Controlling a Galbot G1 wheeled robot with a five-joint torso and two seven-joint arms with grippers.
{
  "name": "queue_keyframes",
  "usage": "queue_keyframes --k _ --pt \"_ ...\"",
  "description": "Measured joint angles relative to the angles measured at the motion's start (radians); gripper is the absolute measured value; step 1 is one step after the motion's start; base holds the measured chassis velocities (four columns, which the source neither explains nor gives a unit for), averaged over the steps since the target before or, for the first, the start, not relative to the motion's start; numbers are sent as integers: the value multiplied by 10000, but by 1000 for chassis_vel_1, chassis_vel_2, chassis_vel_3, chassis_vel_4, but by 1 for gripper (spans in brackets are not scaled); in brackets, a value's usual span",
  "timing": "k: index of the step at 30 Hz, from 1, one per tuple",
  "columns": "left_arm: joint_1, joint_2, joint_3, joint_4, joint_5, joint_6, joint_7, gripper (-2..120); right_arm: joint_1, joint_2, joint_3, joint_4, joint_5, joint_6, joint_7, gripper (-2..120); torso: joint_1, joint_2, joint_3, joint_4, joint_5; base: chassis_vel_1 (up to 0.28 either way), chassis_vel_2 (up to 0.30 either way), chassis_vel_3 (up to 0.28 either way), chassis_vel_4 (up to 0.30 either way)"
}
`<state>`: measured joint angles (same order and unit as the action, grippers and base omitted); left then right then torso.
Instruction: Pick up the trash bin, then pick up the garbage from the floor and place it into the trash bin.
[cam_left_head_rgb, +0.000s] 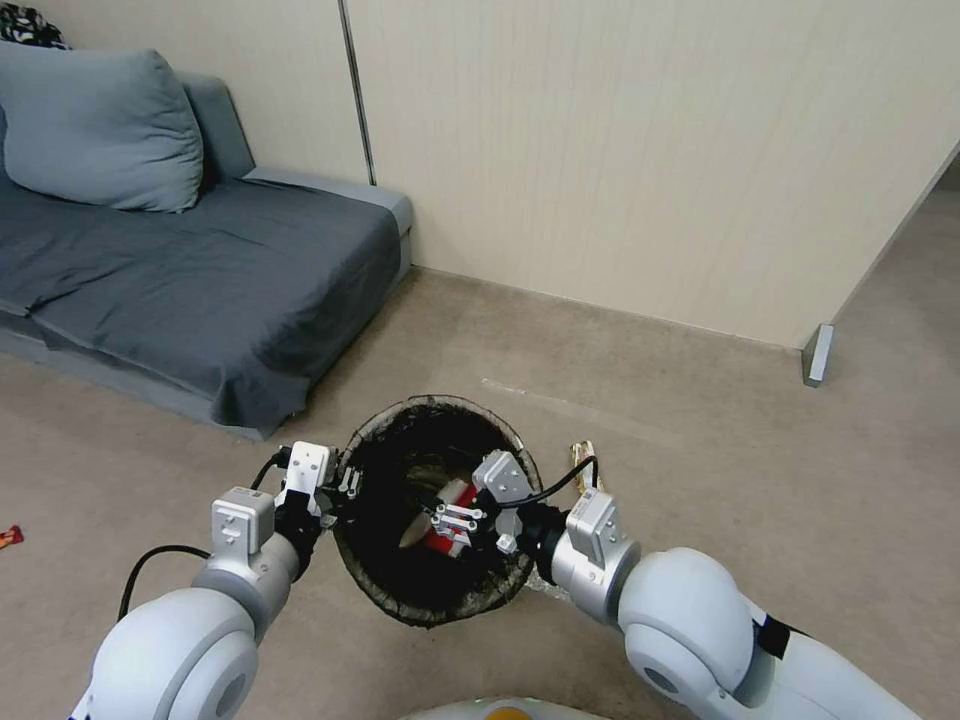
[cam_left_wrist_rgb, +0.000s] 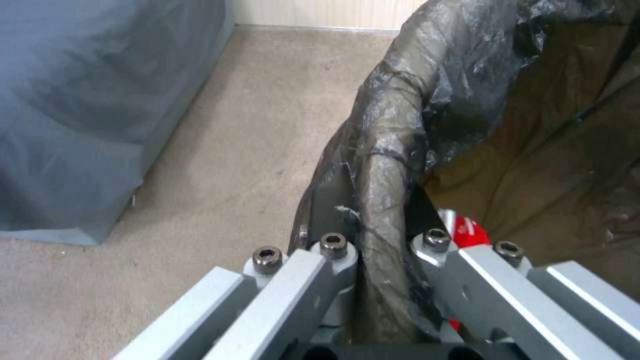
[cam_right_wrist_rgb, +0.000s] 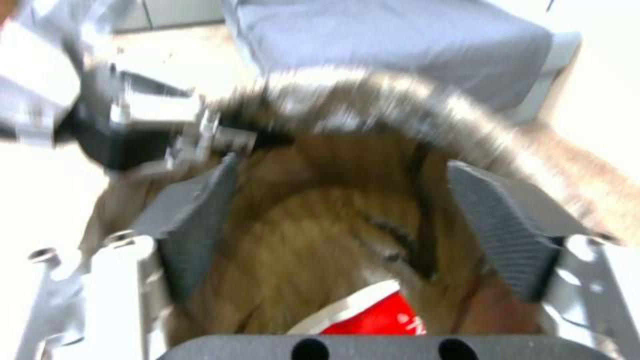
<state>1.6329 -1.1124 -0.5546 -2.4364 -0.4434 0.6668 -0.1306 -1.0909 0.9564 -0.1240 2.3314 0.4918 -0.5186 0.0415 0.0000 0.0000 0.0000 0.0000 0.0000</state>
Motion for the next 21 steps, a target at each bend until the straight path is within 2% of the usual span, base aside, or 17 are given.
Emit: queue_keyframes --k 2,4,5,8,10,12,14,15,18,21 --pt "0 2 -29 7 4 0 7 1 74 -63 499 316 333 104 -27 93 0 0 0 0 0 0 0 0 0" --pt "0 3 -44 10 5 0 7 1 93 -83 664 407 425 155 -33 95 0 0 0 0 0 0 0 0 0" --pt "-1 1 -73 16 7 -2 8 1 124 -150 1193 596 644 358 -120 99 -1 0 -1 0 0 0 0 0 0" --pt "-1 -6 -90 24 14 -5 10 1 127 -201 1648 676 810 548 -202 100 0 0 -1 0 1 0 0 0 0" --pt "0 -56 -129 26 41 -15 13 1 94 -290 2690 797 1451 786 -197 100 0 0 -1 0 0 0 0 0 0" --pt "1 -66 -136 26 48 -17 16 1 76 -299 2840 814 1567 787 -173 100 0 0 -1 1 1 0 0 0 0" --pt "39 -134 -220 4 114 -42 38 1 -192 -434 4495 715 2062 742 -5 100 0 0 -1 0 0 0 0 0 0" --pt "39 -134 -220 4 114 -42 38 1 -192 -434 4495 715 2062 742 -5 100 0 0 -1 0 0 0 0 0 0" --pt "48 -208 -237 -70 114 -50 51 1 -519 -488 5495 501 2295 738 135 100 0 0 -1 -2 1 0 0 0 0" --pt "79 -284 -238 -94 115 -52 57 1 -746 -467 5732 348 2381 760 392 100 0 0 -1 -1 1 0 0 0 0"
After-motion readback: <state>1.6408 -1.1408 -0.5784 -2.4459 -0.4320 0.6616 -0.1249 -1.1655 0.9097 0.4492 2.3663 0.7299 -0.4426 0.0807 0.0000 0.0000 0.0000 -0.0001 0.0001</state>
